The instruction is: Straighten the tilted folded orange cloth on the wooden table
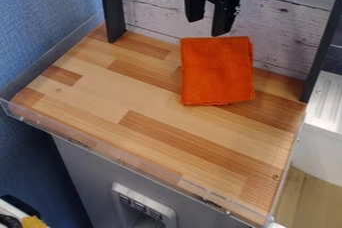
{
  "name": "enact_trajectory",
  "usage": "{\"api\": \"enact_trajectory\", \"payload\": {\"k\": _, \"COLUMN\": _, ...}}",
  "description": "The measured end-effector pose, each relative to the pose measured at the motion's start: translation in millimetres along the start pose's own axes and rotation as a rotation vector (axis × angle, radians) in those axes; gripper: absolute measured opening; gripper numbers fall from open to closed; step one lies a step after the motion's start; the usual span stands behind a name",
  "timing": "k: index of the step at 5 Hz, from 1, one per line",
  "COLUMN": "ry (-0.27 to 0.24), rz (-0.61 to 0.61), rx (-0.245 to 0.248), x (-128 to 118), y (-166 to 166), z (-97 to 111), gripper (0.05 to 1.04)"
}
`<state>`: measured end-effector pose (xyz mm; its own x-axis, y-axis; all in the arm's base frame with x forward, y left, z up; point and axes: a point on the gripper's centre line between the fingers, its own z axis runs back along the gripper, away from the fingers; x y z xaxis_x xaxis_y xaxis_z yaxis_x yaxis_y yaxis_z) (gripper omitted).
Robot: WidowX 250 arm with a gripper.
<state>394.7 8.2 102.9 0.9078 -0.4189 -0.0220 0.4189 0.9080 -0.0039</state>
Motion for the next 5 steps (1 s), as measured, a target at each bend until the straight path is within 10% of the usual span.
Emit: {"api": "enact_trajectory", "payload": {"k": 5, "ry": -0.026, "rz": -0.015, "rx": 0.024, "x": 5.1, "y": -2.6, "z": -8.9, "gripper": 0.999}}
